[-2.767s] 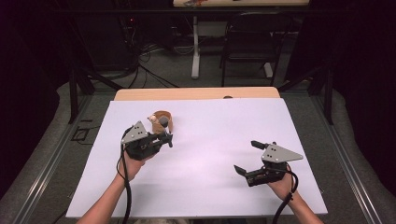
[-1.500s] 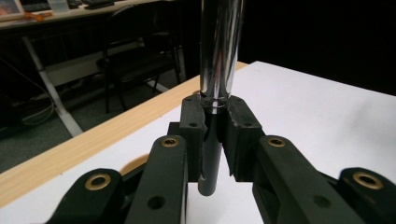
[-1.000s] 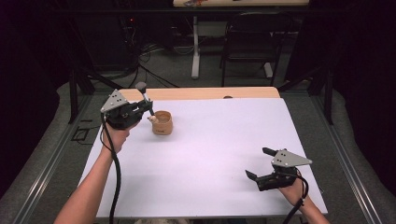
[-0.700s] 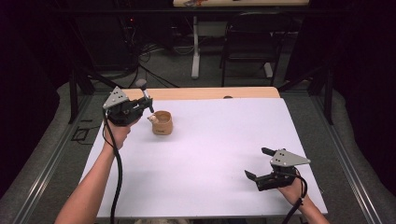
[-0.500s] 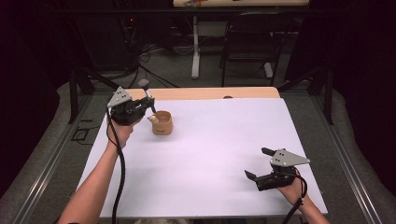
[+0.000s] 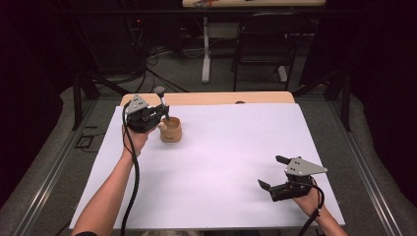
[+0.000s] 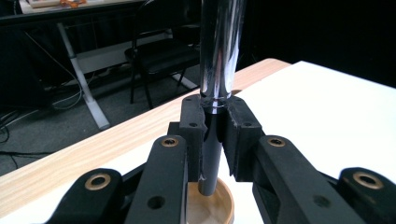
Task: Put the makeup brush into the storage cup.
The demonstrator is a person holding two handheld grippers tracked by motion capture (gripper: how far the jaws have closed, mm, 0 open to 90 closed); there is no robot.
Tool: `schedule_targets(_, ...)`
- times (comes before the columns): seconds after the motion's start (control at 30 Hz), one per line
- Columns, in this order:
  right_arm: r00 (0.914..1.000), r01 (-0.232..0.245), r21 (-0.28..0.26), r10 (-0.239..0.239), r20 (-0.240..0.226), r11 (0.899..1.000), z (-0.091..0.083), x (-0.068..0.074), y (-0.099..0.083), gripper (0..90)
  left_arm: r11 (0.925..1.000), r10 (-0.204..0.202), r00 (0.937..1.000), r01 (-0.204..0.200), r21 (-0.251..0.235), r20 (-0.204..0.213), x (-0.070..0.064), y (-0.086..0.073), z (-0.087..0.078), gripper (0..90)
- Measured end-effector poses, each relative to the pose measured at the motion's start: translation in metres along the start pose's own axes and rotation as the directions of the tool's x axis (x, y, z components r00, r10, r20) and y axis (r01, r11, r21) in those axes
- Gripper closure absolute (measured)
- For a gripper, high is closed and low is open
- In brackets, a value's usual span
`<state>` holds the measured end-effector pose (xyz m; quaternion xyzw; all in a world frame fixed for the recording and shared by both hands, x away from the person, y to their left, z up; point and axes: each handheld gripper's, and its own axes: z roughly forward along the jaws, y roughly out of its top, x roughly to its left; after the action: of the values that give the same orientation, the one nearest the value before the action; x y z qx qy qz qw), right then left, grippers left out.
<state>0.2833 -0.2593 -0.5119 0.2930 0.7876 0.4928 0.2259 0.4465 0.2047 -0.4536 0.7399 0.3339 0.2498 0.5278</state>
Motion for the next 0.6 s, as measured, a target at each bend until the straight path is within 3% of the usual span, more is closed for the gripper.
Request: schedule_targets(0.6, 1.0, 0.003, 0.014, -0.003, -0.008, 1.0, 0.002, 0.0, 0.0, 0.0, 0.9993, -0.029, 0.9996, 0.029, 0.023, -0.005, 0.004, -0.015, 0.014, 78.6)
